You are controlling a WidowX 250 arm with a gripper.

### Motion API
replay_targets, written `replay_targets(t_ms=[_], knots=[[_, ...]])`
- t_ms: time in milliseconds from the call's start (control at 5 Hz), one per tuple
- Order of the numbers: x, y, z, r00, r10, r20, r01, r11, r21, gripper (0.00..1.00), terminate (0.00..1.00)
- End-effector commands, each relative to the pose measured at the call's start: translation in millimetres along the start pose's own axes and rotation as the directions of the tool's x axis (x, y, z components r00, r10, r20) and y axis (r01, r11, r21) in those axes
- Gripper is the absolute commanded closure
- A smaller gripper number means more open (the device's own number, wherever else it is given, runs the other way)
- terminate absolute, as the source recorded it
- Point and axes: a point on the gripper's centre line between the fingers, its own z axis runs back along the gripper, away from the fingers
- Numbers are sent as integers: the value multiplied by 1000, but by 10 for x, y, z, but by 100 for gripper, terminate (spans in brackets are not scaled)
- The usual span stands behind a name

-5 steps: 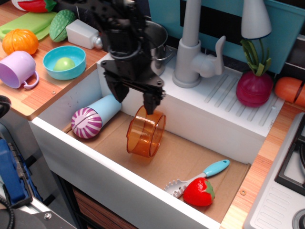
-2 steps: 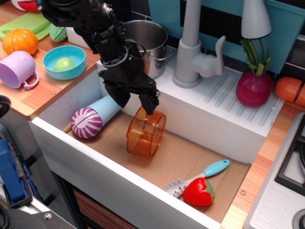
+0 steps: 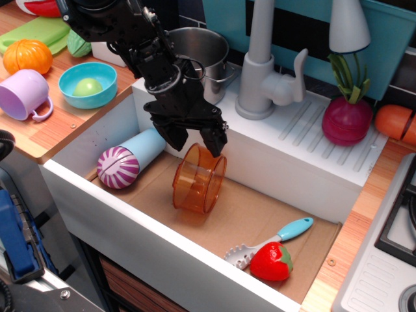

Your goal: Flip orange pot upright in sink

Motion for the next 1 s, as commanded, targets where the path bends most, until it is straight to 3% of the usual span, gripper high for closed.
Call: replay_targets(t_ms=[0,200,400,600,800], knots=[[-6,-171,-44,998,66,4,-66,997,-45,100,0],[-62,-242,-59,996,85,3,-85,995,-57,100,0],[-69,-296,-14,996,93,-3,-93,995,-26,100,0],[-70,-444,109,998,67,-5,-66,992,108,100,0],[-143,-563,137,997,82,6,-82,981,178,100,0]])
